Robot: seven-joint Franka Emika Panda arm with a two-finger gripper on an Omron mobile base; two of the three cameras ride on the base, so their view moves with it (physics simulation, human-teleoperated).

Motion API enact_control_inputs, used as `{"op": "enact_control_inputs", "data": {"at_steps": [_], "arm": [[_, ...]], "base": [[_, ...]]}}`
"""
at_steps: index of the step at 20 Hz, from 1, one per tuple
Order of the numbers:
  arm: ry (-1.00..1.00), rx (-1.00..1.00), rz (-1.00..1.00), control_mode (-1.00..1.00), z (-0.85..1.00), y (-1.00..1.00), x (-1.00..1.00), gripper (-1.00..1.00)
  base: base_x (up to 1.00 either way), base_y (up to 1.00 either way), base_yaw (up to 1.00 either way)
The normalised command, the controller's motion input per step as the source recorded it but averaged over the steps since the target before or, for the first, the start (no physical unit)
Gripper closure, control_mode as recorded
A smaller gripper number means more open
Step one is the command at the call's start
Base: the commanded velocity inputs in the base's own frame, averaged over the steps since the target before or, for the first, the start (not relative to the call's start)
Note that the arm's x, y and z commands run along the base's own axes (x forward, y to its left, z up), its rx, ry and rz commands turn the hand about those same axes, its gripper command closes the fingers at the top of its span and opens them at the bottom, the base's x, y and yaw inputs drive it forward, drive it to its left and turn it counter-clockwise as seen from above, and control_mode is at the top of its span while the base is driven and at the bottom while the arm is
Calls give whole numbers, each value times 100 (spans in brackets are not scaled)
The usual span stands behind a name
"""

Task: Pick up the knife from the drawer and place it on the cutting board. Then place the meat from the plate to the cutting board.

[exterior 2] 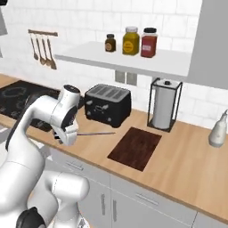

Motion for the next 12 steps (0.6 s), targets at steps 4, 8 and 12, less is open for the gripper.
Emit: {"op": "enact_control_inputs", "data": {"at_steps": [4,8,12], "arm": [[0,0,0,100,0,0,0,100],[0,0,0,100,0,0,0,100],[0,0,-4,-100,0,0,-4,100]], "base": [[-9,0,-52],[-13,0,-52],[-11,0,-28]]}}
